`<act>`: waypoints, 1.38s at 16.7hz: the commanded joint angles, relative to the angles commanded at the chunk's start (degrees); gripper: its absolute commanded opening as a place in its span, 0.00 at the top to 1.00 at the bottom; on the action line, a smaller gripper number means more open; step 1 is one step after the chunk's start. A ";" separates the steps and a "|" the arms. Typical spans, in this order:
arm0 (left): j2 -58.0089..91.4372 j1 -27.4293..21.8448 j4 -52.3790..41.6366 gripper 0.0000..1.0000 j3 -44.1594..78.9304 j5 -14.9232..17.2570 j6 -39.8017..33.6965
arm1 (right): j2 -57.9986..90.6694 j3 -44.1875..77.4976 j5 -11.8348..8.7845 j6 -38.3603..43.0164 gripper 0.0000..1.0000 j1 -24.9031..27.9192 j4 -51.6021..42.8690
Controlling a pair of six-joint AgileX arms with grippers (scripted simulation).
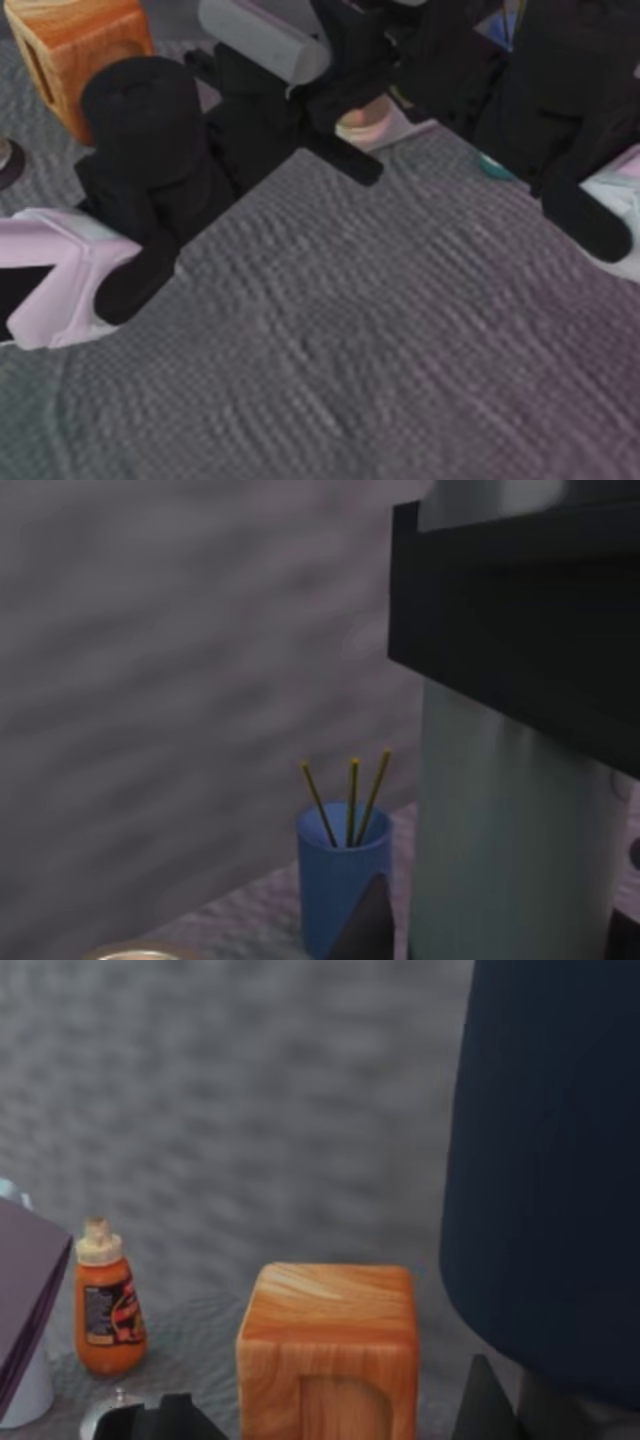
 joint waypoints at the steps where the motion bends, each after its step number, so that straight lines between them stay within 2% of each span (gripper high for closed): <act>1: 0.00 0.00 0.00 1.00 0.00 0.00 0.00 | 0.00 0.00 0.00 0.00 1.00 0.00 0.00; 6: 0.00 0.00 0.00 1.00 0.00 0.00 0.00 | 0.00 0.00 0.00 0.00 1.00 0.00 0.00; 19: 0.00 0.00 0.00 0.02 0.00 0.00 0.00 | 0.00 0.00 0.00 0.00 1.00 0.00 0.00; 23: 0.00 0.00 0.00 0.00 0.00 0.00 0.00 | 0.00 0.00 0.00 0.00 1.00 0.00 0.00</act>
